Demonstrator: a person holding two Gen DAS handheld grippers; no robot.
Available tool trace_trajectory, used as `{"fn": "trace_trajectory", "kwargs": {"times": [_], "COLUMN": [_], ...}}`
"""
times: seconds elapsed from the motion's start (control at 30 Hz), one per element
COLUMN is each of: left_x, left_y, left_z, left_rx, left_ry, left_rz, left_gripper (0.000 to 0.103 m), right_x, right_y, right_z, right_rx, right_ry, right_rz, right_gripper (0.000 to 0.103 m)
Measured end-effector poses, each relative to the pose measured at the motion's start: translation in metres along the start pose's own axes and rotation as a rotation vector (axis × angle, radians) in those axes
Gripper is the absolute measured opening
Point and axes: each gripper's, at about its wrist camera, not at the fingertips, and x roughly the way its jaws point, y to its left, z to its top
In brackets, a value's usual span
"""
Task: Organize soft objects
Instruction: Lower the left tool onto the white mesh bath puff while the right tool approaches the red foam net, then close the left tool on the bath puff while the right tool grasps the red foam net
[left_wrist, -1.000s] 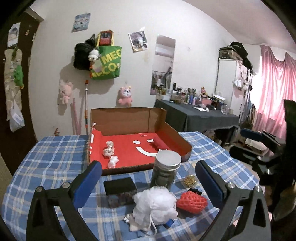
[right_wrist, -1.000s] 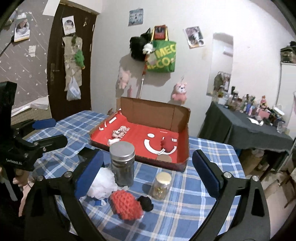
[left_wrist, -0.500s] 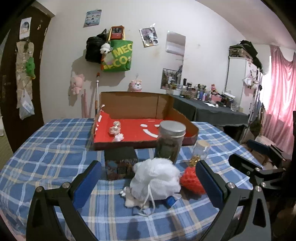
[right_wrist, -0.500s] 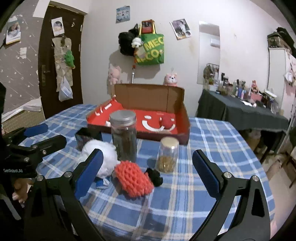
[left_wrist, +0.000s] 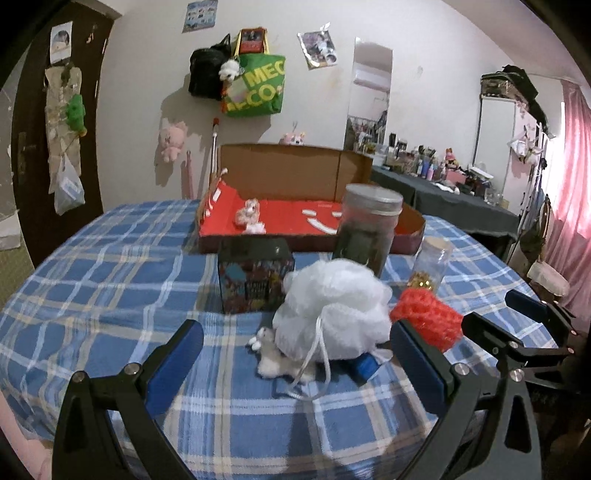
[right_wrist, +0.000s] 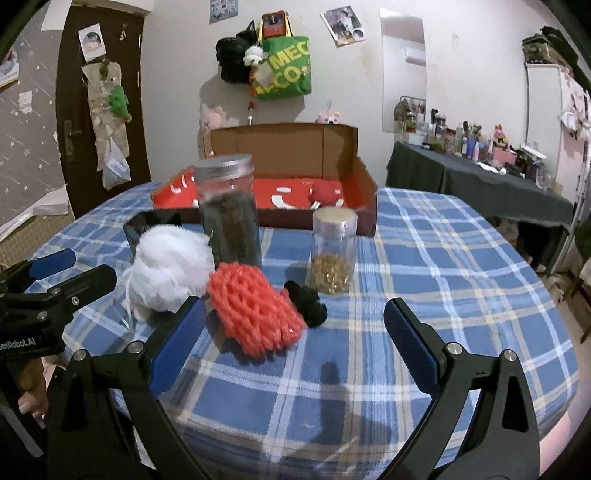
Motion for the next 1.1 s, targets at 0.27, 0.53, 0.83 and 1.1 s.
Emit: {"fn": "trace_trajectory", "kwargs": {"times": [0.27, 0.53, 0.83, 1.1], "left_x": [0.013, 0.03, 0.056, 0.072], "left_y": [0.001, -0.001, -0.011, -0.012], "left_z": [-0.004, 0.003, 0.012, 0.005], "left_rx": [-0.004, -0.008, 0.016, 0.012], "left_ry": [0.04, 0.077, 0.114, 0.173], "left_rz": [-0.012, -0.043, -0.084, -0.182], "left_gripper": [0.103, 0.103, 0.103, 0.045], "right_x": [0.012, 0.027, 0.045, 0.044], "right_y": [-0.001, 0.002, 0.009, 0.008], "right_z": [-0.006, -0.005, -0.005, -0.009], "right_rx": [-0.02, -0.08, -0.155, -0.153], "right_ry": [0.029, 0.063, 0.066, 0.04], "right_rz": [0.012, 0.07, 0.119, 0.188], "right_gripper": [0.098, 0.098, 0.089, 0.046]}}
